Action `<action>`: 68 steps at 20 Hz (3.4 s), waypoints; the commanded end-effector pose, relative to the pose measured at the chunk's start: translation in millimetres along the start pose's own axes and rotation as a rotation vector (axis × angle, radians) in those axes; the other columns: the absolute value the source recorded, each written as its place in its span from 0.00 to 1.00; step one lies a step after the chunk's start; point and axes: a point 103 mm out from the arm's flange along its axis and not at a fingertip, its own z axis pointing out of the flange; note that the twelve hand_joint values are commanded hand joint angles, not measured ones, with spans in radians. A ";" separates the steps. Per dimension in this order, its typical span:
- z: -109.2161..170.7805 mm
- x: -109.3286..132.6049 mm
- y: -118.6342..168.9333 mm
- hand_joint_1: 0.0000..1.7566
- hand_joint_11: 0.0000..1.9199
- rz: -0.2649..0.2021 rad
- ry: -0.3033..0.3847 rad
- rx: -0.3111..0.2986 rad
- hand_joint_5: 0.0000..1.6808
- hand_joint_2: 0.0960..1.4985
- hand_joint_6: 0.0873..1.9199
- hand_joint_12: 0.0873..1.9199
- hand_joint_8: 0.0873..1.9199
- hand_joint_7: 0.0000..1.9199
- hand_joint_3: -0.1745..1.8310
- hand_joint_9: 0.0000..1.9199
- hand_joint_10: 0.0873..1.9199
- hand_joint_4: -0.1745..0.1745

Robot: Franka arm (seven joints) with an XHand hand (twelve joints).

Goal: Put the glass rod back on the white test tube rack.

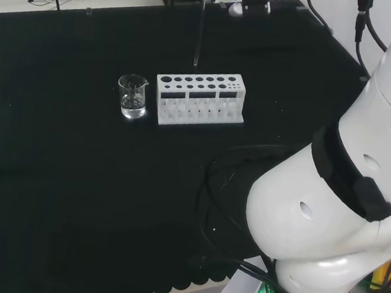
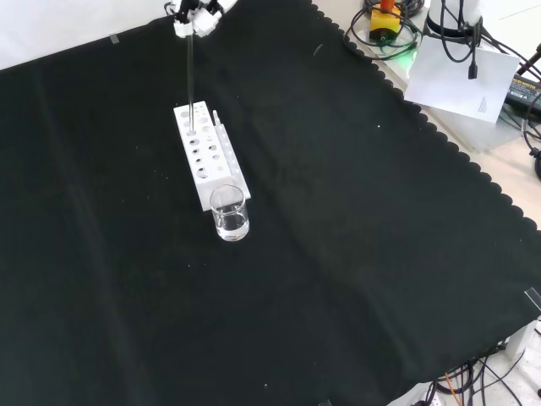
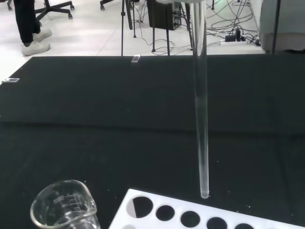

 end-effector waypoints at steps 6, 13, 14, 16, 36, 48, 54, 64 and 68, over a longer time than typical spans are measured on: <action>1.9 8.6 6.9 0.75 0.85 -0.031 0.005 -0.006 0.71 0.71 0.17 0.31 0.43 0.65 0.00 0.83 0.42 0.00; 14.8 24.7 10.9 0.75 0.85 -0.056 0.018 0.011 0.71 0.71 0.17 0.31 0.42 0.65 0.00 0.83 0.42 0.00; 16.7 26.2 11.4 0.75 0.85 -0.059 0.019 0.012 0.71 0.71 0.17 0.31 0.42 0.65 0.00 0.83 0.42 0.00; 20.1 28.6 12.5 0.75 0.85 -0.061 0.023 0.018 0.71 0.71 0.17 0.31 0.42 0.65 0.00 0.83 0.42 0.00; 49.3 21.5 19.7 0.75 0.85 -0.044 0.045 0.064 0.71 0.71 0.17 0.31 0.42 0.65 0.00 0.83 0.42 0.00; 86.2 21.6 20.3 0.75 0.85 -0.038 0.063 0.113 0.71 0.71 0.17 0.31 0.42 0.65 0.00 0.83 0.42 0.00; 97.2 23.3 24.0 0.75 0.85 -0.042 0.059 0.128 0.71 0.71 0.17 0.31 0.42 0.65 0.00 0.83 0.42 0.00; 105.2 15.6 27.9 0.75 0.85 -0.032 0.059 0.140 0.72 0.71 0.17 0.31 0.42 0.65 0.00 0.83 0.42 0.00; 114.0 13.7 27.3 0.75 0.85 -0.029 0.062 0.150 0.72 0.71 0.17 0.31 0.42 0.65 0.00 0.83 0.42 0.00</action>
